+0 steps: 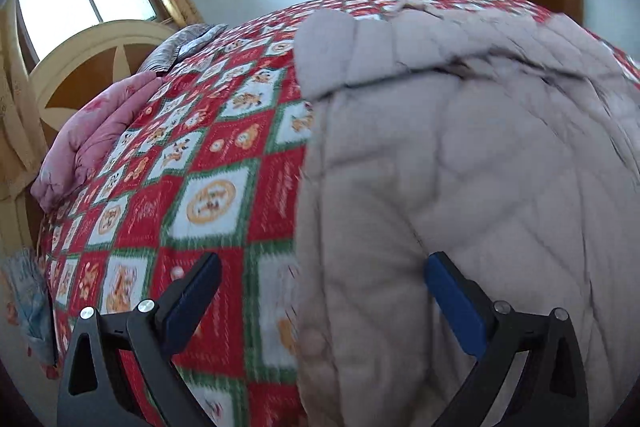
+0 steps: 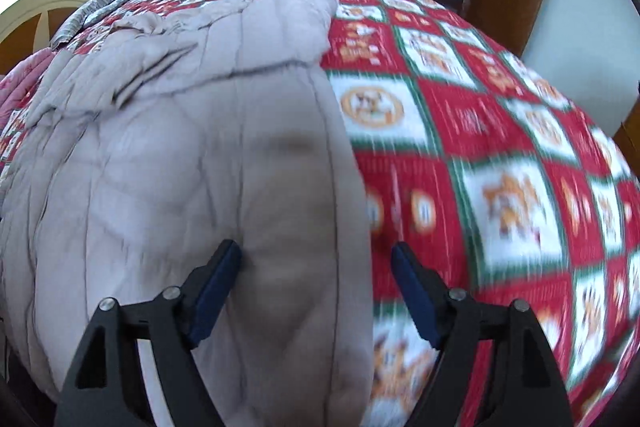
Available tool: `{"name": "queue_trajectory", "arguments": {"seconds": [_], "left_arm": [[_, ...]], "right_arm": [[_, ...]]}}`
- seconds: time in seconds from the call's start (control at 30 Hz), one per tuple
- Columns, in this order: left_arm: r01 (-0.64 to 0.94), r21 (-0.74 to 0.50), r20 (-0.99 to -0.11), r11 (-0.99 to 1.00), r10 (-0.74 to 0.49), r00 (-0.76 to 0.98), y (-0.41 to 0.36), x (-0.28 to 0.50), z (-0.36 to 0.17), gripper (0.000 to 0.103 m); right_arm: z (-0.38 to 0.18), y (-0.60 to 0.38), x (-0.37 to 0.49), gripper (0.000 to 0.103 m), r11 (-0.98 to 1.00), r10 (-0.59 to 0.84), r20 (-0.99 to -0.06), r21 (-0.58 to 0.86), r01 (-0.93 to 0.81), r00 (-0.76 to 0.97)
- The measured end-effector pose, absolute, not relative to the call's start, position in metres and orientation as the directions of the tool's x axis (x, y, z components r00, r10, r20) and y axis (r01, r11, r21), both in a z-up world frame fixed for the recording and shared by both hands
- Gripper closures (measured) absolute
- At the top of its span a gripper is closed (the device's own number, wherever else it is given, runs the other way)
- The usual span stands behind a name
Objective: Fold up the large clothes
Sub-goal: 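Lift the hem with both grippers and fold it over toward the collar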
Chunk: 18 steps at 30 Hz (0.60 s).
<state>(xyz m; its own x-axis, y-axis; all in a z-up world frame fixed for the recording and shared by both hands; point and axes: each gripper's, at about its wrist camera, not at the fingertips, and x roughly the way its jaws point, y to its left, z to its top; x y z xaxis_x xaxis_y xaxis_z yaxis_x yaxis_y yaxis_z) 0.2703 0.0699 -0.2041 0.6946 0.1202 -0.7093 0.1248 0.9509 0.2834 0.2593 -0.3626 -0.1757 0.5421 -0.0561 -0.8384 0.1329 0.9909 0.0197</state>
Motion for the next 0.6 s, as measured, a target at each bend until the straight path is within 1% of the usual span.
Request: {"name": "queue_trajectory", "arguments": {"seconds": [0.2,0.4,0.5,0.6], "left_arm": [[0.144,0.248,-0.716,0.958,0.081,0.693,0.069,0.241,-0.213,0.001],[0.172,0.216,-0.727,0.961,0.041,0.686,0.073,0.219,-0.22,0.001],[0.174,0.165,-0.745,0.971,0.007,0.667,0.079,0.216,-0.223,0.001],[0.186,0.133,-0.759,0.974,-0.02,0.651,0.079,0.21,-0.225,0.001]], "right_arm": [[-0.182,-0.358,0.214,0.023,0.984,-0.035,-0.83,0.069,0.165,0.557],[-0.192,-0.346,0.172,0.023,0.981,0.007,-0.827,0.115,0.157,0.562],[-0.197,-0.344,0.157,0.029,0.975,0.036,-0.828,0.152,0.161,0.559],[-0.2,-0.337,0.143,0.033,0.979,0.036,-0.824,0.142,0.145,0.565]]}}
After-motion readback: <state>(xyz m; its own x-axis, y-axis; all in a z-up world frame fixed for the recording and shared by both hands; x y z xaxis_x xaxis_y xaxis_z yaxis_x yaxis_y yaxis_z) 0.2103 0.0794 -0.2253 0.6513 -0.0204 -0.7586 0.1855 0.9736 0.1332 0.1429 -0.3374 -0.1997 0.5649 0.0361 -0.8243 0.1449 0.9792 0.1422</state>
